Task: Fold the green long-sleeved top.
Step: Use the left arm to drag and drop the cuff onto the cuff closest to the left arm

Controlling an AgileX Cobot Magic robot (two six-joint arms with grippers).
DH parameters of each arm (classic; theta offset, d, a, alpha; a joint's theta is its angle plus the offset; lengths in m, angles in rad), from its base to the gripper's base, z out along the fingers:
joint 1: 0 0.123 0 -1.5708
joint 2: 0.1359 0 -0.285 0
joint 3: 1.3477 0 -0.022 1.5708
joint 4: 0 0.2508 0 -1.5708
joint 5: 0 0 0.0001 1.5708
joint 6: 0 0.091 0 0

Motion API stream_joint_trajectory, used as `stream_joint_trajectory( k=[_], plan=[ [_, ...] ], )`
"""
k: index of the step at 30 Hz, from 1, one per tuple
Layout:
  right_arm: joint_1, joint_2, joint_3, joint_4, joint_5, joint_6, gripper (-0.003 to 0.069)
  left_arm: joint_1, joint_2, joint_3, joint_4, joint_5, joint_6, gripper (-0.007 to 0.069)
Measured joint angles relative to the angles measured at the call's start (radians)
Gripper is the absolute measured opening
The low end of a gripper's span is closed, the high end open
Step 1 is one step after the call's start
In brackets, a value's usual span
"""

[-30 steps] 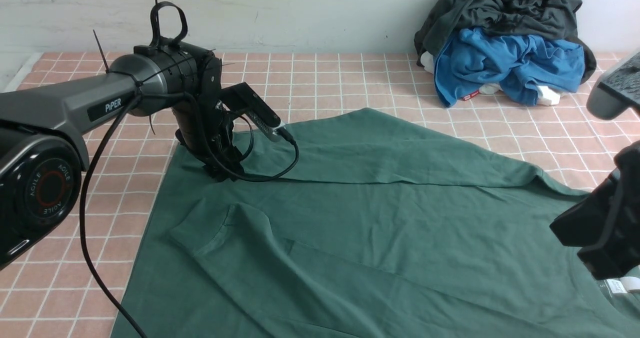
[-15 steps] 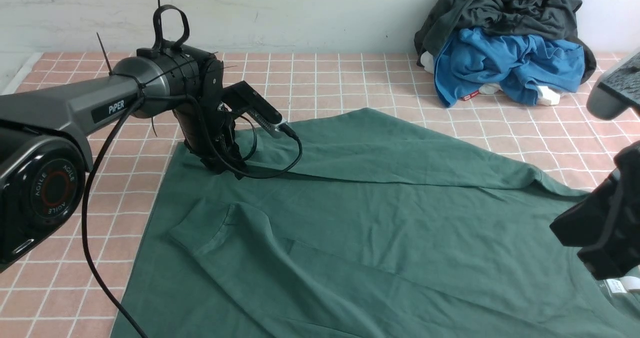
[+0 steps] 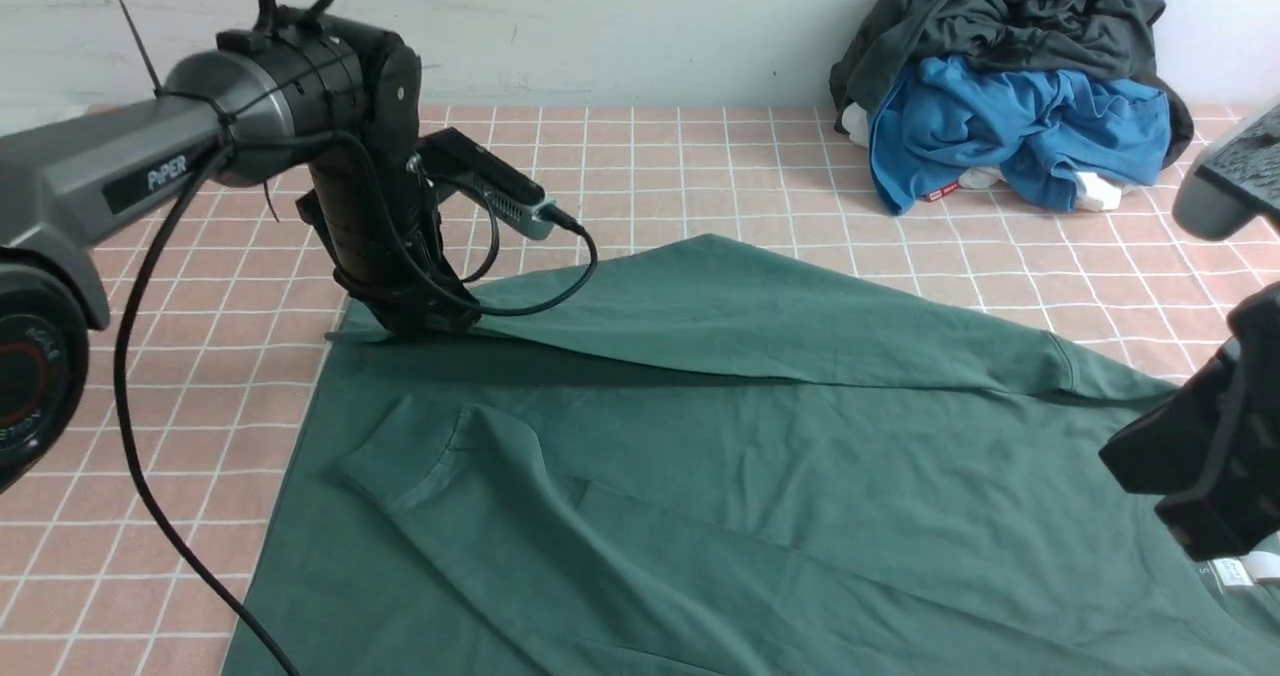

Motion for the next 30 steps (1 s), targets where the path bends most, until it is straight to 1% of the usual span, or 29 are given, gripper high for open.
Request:
stream_joint_trajectory(
  k=[2, 4, 5, 7, 11, 17, 23, 30],
  plan=[
    [0.000, -0.006, 0.000, 0.002, 0.005, 0.000, -0.0014, -0.020, -0.028, 0.000, -0.004, 0.071, -0.013, 0.0017],
    [0.007, -0.028, 0.000, 0.004, 0.010, 0.000, -0.0014, -0.048, -0.042, 0.004, -0.007, 0.100, -0.019, 0.0017],
    [0.008, -0.028, 0.000, 0.004, 0.011, 0.000, -0.0014, -0.051, -0.044, 0.006, -0.007, 0.100, -0.020, 0.0017],
    [0.030, -0.064, 0.000, 0.001, 0.022, 0.000, -0.0014, -0.088, -0.056, 0.031, -0.011, 0.102, -0.026, 0.0017],
    [0.087, -0.143, 0.000, -0.013, 0.056, 0.000, -0.0014, -0.153, -0.107, 0.147, -0.018, 0.102, -0.064, 0.0017],
    [0.138, -0.222, 0.000, -0.028, 0.064, 0.000, -0.0014, -0.183, -0.218, 0.317, -0.017, 0.102, -0.105, 0.0017],
    [0.150, -0.251, 0.000, -0.031, 0.069, 0.000, -0.0014, -0.186, -0.335, 0.479, -0.015, 0.102, -0.126, 0.0017],
    [0.153, -0.251, 0.000, -0.030, 0.069, 0.000, -0.0014, -0.218, -0.374, 0.602, -0.020, 0.100, -0.125, 0.0017]
  ],
)
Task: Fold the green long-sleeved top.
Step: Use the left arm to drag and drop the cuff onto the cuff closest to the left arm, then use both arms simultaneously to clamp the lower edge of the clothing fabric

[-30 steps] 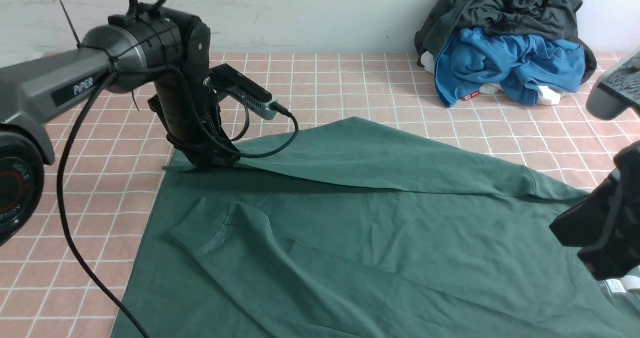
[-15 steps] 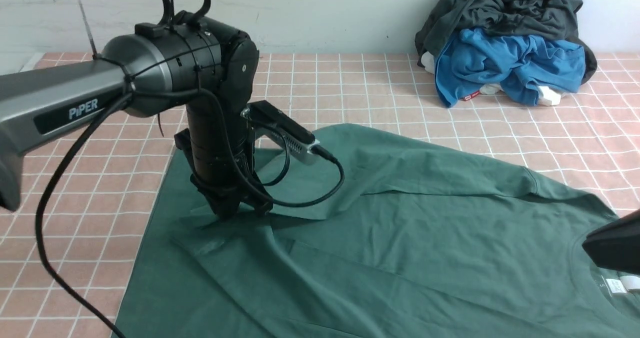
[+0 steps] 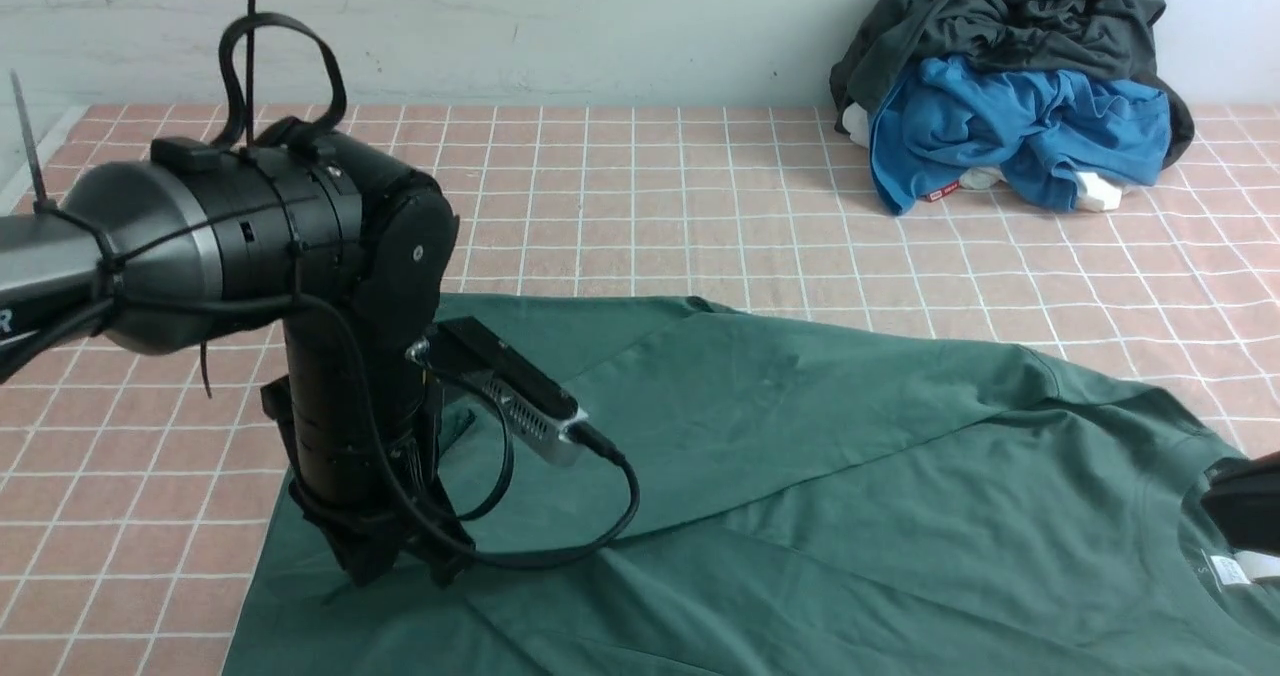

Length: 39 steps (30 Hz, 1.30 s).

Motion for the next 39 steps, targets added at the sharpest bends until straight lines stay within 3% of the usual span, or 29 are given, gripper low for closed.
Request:
stream_joint_trajectory(
  k=[8, 13, 18, 23, 32, 39],
  plan=[
    [0.002, 0.000, 0.000, 0.000, 0.000, 0.000, -0.0014, -0.005, 0.000, 0.042, -0.005, -0.003, 0.003, 0.0020],
    [0.002, 0.000, 0.000, 0.000, 0.000, -0.004, -0.0014, -0.005, 0.000, 0.042, -0.017, -0.003, 0.008, 0.0071],
    [0.002, 0.000, 0.000, 0.001, 0.000, -0.005, -0.0006, -0.005, -0.001, 0.042, -0.048, -0.003, 0.011, 0.0250],
    [0.002, 0.000, 0.000, 0.027, 0.000, -0.005, 0.0020, -0.034, -0.058, 0.103, -0.141, -0.008, 0.079, 0.0347],
    [0.002, 0.000, 0.000, 0.083, 0.000, -0.004, 0.0034, -0.246, -0.373, 0.471, -0.164, -0.019, 0.240, 0.0356],
    [0.002, 0.000, 0.000, 0.087, 0.000, -0.004, 0.0034, -0.318, -0.477, 0.726, -0.165, -0.179, 0.376, 0.0356]
  ],
)
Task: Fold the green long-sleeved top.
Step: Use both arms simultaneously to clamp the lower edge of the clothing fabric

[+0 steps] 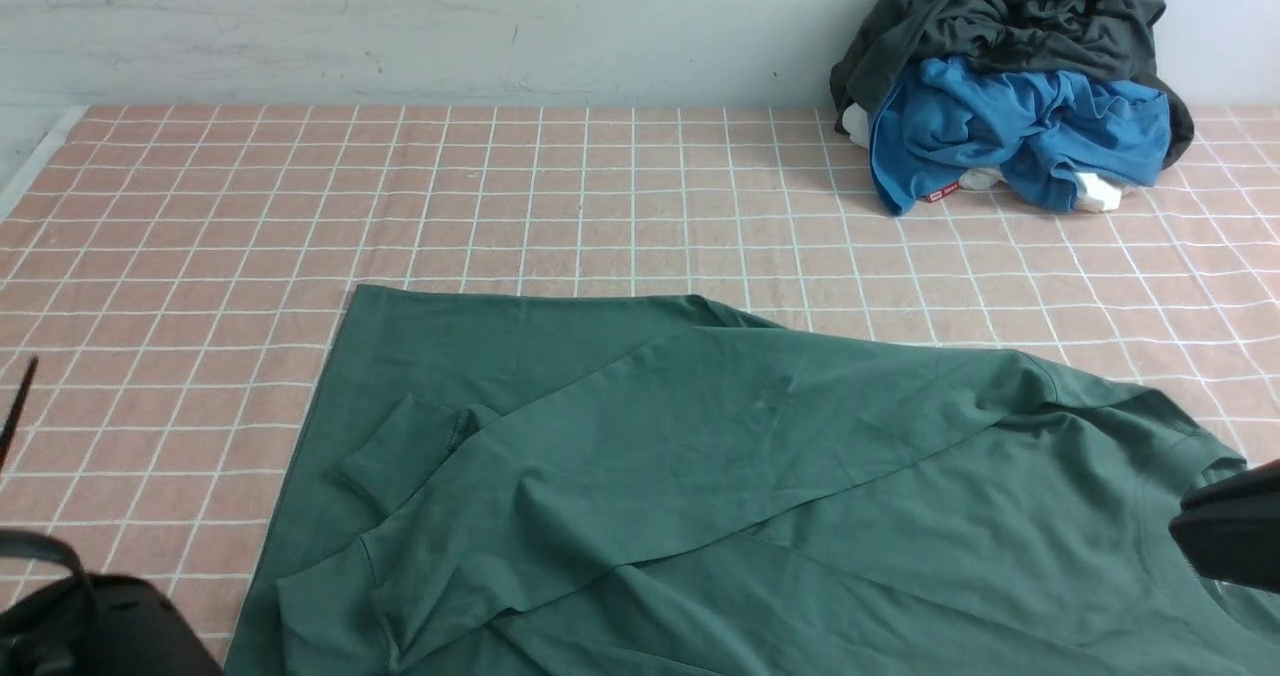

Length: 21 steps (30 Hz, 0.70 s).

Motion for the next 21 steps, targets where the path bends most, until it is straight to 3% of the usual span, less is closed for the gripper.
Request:
stream_joint_trajectory(
  k=[4, 10, 21],
  plan=[
    [0.015, 0.000, 0.000, 0.003, 0.000, 0.000, 0.0034, -0.001, -0.002, 0.061, 0.001, -0.105, 0.029, 0.0372],
    [0.044, 0.000, 0.000, 0.004, 0.000, -0.001, 0.0034, -0.001, -0.005, 0.087, 0.046, -0.204, 0.042, 0.0463],
    [0.045, 0.000, 0.000, 0.004, 0.000, -0.001, 0.0034, -0.002, -0.009, 0.091, 0.166, -0.236, -0.094, 0.0472]
  ],
)
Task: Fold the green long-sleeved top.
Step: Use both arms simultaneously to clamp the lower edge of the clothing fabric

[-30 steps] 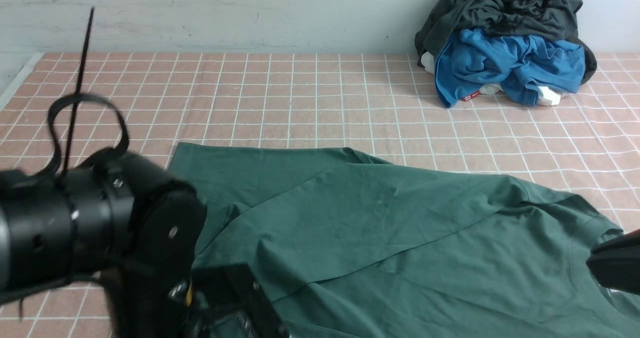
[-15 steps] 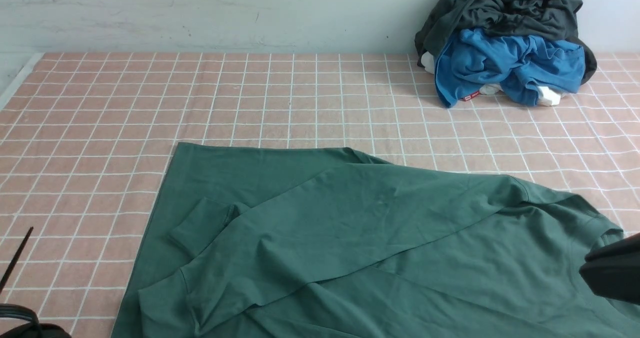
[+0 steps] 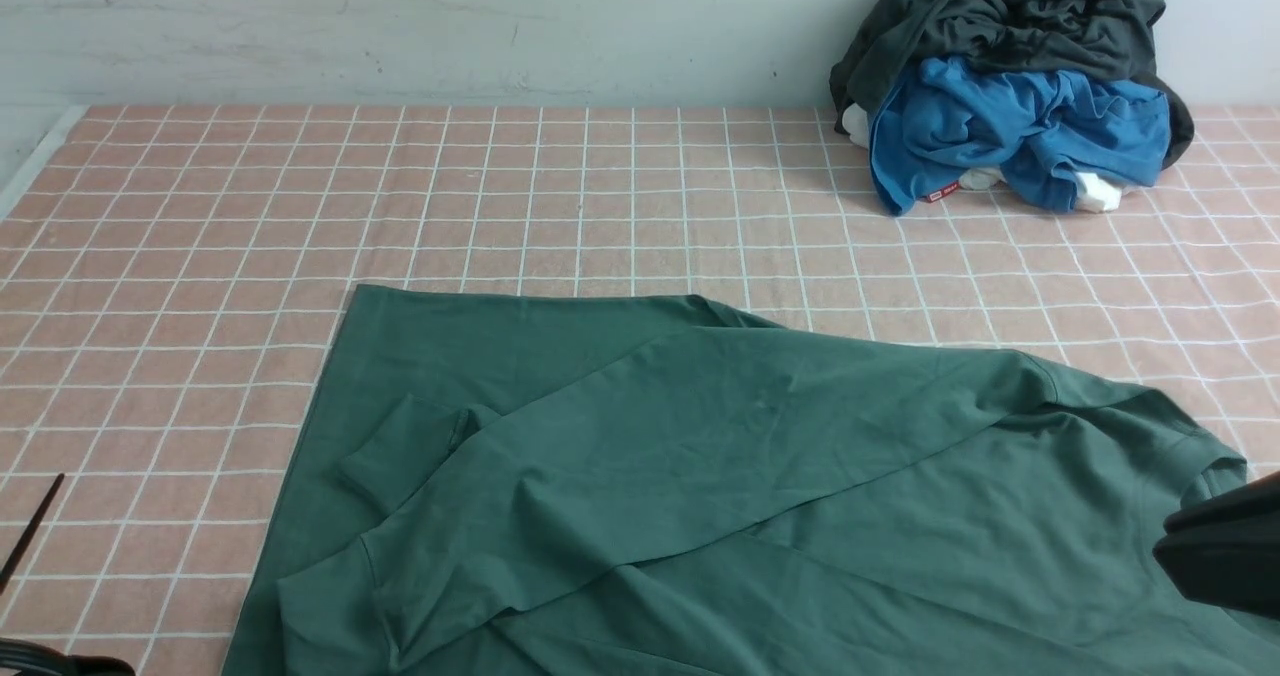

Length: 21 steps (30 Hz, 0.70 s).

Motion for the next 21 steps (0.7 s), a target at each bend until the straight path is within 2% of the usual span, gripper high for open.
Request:
stream_joint_trajectory(
  k=[6, 10, 13, 14, 18, 21],
  plan=[
    [0.000, 0.000, 0.000, 0.000, 0.000, 0.000, 0.0034, 0.000, 0.000, -0.015, 0.013, -0.016, -0.026, 0.0470],
    [0.000, 0.000, 0.000, 0.000, 0.000, 0.000, 0.0034, 0.000, 0.000, -0.015, 0.019, -0.034, -0.062, 0.0417],
    [0.000, 0.000, 0.000, 0.000, 0.000, 0.000, 0.0034, 0.000, 0.000, -0.015, 0.028, -0.034, -0.092, 0.0317],
    [0.000, 0.000, 0.000, 0.000, 0.000, 0.000, 0.0034, 0.000, 0.000, -0.015, 0.029, -0.034, -0.094, 0.0309],
    [0.000, 0.000, 0.000, -0.005, 0.000, -0.001, 0.0034, 0.000, 0.000, -0.015, 0.029, -0.034, -0.103, 0.0114],
    [0.000, 0.000, 0.000, -0.019, 0.000, -0.006, 0.0036, -0.001, 0.000, -0.015, 0.035, -0.030, -0.104, 0.0026]
  ],
)
